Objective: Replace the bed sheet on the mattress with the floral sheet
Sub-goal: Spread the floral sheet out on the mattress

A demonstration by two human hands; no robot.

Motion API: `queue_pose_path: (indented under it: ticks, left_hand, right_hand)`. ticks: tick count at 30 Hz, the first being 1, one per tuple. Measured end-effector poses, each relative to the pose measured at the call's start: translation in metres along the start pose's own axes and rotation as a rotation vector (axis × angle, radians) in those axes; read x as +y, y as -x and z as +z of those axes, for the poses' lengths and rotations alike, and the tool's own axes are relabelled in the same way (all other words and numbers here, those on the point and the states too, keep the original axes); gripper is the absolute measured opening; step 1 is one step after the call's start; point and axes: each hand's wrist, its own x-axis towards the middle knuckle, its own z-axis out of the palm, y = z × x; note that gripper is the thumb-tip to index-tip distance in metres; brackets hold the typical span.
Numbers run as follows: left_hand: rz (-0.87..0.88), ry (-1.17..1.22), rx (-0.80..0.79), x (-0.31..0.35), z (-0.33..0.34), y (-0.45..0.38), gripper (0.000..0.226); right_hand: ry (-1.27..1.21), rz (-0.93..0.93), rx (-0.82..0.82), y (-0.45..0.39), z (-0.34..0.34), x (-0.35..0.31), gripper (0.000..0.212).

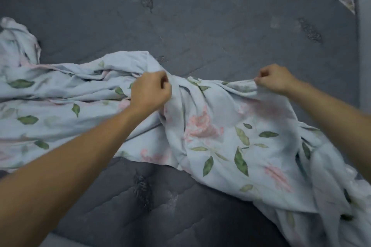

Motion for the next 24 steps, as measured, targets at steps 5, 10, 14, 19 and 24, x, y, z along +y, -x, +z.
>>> queue_pose_path:
  ticks: [5, 10, 14, 19, 24]
  left_hand:
    - [0.002, -0.089, -0.463, -0.092, 0.053, 0.116, 0.032]
    - [0.216, -0.283, -0.701, -0.136, 0.118, 0.173, 0.094]
    - [0.262, -0.246, -0.425, -0.139, 0.137, 0.167, 0.056]
    - [0.251, 0.057, -0.321, -0.134, 0.135, 0.166, 0.023]
    - [0.157, 0.069, -0.508, -0.131, 0.116, 0.236, 0.022]
  right_hand:
    - [0.100, 0.023, -0.156, -0.007, 0.059, -0.023, 0.018]
    - [-0.054, 0.101, -0.112, -0.032, 0.106, -0.044, 0.045]
    - [-0.057, 0.166, -0.046, -0.042, 0.135, -0.053, 0.035]
    - [-0.106, 0.115, -0.074, -0.045, 0.152, -0.051, 0.022]
    - [-0.233, -0.007, -0.087, -0.029, 0.123, -0.049, 0.024]
